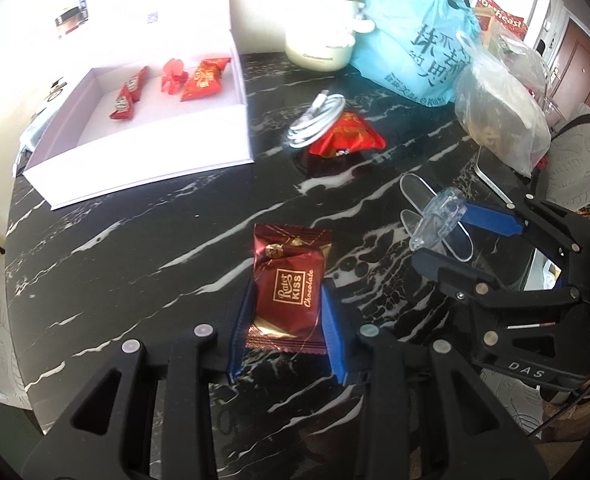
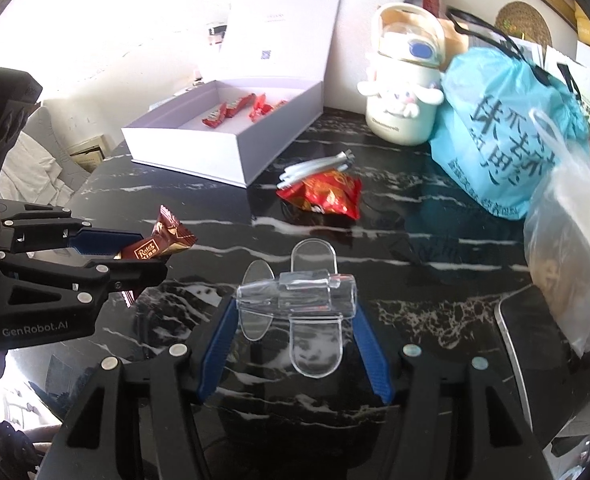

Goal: Organize objects
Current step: 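Carry the chocolate packet and clear plastic piece over to the white gift box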

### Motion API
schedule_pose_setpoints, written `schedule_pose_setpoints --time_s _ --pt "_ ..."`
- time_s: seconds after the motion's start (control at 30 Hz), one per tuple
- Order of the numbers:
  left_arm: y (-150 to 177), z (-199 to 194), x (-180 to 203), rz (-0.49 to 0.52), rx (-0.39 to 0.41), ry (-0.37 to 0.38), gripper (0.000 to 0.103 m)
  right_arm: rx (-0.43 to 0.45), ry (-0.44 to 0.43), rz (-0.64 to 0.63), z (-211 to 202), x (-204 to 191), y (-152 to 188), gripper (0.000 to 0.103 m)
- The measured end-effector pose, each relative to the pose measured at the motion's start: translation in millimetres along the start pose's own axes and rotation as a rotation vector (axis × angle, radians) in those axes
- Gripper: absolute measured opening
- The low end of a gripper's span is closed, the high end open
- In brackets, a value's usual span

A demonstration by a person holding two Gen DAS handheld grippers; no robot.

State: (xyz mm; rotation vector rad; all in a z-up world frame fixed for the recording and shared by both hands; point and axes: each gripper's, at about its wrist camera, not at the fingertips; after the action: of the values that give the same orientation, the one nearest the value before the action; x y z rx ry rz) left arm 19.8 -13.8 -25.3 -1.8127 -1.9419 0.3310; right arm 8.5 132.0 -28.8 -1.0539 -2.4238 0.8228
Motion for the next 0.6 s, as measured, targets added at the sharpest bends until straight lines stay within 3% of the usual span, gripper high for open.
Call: schedule_pose_setpoints --time_s 0.6 --pt "4.6 -40.5 -36.0 -0.038 0.029 -0.085 0.032 0.04 -0.046 -0.053 -25.1 -35.5 -23.3 0.059"
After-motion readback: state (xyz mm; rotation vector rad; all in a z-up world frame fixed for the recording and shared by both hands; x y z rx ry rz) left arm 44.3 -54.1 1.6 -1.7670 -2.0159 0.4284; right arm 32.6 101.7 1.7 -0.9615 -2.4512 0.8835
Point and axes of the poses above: each gripper's, at about its wrist camera, not at the fingertips, and z roughly the way its jaws point, x to its right, y to its underside, and after that the axes turned 12 degrees about -z, right-handed
